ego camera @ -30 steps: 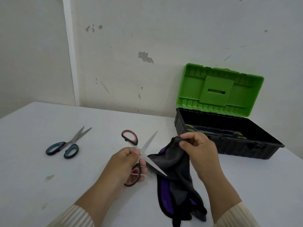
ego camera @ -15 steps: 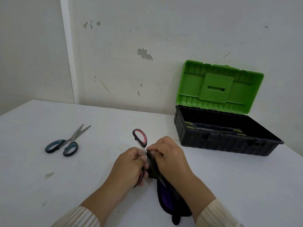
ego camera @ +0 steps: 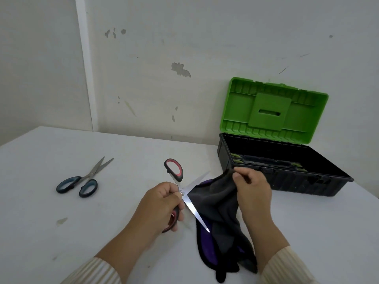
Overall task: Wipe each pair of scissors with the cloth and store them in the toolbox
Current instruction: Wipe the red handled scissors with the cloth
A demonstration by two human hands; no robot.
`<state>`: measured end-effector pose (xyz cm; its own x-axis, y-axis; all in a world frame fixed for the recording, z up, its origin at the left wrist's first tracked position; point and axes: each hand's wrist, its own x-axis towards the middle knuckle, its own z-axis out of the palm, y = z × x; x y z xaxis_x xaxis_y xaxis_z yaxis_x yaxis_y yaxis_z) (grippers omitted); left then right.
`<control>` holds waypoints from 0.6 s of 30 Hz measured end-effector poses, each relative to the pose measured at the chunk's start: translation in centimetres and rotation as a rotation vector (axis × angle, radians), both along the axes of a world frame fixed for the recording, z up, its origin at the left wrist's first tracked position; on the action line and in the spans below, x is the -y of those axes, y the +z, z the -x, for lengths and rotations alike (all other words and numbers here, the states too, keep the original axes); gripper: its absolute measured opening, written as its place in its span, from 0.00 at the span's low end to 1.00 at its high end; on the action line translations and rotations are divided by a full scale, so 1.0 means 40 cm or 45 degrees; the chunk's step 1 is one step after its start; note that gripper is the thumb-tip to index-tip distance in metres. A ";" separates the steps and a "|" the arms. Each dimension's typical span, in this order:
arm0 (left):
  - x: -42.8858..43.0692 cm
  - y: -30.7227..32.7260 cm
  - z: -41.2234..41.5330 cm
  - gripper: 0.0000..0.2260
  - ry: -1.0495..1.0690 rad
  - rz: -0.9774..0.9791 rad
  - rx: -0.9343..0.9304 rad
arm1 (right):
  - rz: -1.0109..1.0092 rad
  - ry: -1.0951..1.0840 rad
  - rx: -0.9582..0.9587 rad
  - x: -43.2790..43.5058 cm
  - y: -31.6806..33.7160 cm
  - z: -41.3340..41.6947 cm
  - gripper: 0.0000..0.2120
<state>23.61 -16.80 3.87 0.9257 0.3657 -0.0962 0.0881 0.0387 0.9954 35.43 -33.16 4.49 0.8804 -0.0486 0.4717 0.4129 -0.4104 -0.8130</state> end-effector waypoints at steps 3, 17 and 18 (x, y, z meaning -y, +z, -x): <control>0.000 -0.007 -0.006 0.06 0.036 0.041 -0.018 | -0.005 0.141 0.254 -0.032 0.021 0.057 0.09; -0.002 0.001 -0.003 0.10 0.050 -0.006 0.043 | 0.291 0.108 0.042 -0.026 -0.008 0.010 0.07; -0.009 0.003 -0.008 0.10 0.125 0.028 0.064 | 0.281 0.084 0.002 -0.015 -0.007 0.007 0.08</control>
